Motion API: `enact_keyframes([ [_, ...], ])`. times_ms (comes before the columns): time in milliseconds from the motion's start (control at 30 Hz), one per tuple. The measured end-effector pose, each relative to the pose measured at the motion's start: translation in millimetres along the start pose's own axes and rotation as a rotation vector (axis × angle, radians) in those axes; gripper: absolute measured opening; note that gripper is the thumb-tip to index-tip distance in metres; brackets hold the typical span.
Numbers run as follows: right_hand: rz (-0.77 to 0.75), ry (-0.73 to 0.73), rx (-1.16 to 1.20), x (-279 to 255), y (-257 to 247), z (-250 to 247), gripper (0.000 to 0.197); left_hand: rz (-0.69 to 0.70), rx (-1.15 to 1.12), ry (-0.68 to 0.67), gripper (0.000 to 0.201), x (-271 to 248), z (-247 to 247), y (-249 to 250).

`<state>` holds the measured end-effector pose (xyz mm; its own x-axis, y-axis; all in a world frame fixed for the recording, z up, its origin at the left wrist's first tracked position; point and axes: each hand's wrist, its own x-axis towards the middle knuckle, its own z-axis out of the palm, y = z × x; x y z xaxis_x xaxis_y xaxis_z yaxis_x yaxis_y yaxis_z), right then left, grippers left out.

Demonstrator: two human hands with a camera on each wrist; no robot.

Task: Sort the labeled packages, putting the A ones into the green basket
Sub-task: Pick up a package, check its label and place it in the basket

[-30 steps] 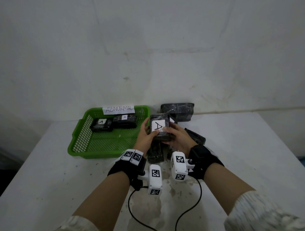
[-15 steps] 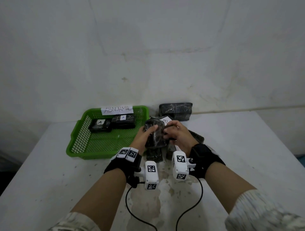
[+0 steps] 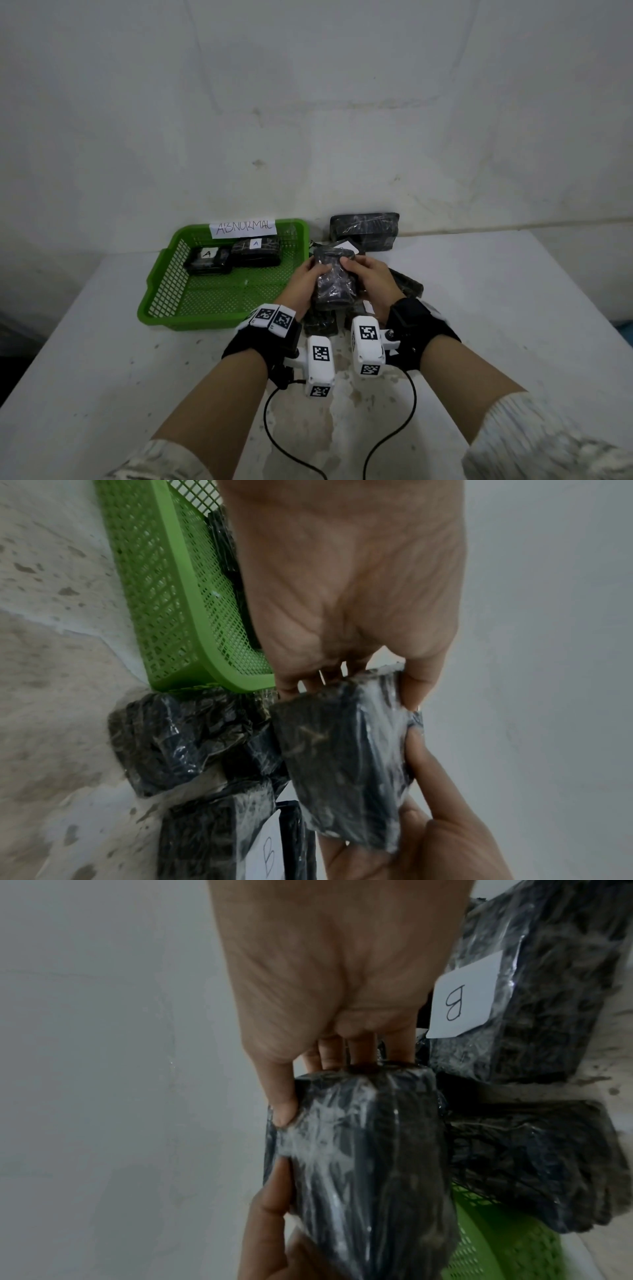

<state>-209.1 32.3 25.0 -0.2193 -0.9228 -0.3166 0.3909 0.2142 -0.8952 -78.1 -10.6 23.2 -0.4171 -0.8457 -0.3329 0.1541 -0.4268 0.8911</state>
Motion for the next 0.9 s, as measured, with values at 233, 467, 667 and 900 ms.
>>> enact_keyframes([
  [233, 0.032, -0.09, 0.017, -1.9, -0.9, -2.0, 0.042, 0.044, -0.005, 0.033, 0.027, 1.9, -3.3, -1.3],
  [467, 0.019, -0.058, 0.008, 0.1, 0.6, -6.4, 0.049, 0.026, 0.097, 0.012, 0.04, -3.9, -9.4, -12.6],
  [667, 0.07, -0.174, -0.073, -2.3, 0.2, -8.9, 0.076, 0.063, 0.033, -0.016, 0.036, -4.4, -6.1, -11.8],
  [900, 0.053, -0.154, -0.045, 1.7, 0.5, -10.0, 0.08, 0.027, 0.074, -0.003, 0.048, -7.1, -5.0, -7.1],
])
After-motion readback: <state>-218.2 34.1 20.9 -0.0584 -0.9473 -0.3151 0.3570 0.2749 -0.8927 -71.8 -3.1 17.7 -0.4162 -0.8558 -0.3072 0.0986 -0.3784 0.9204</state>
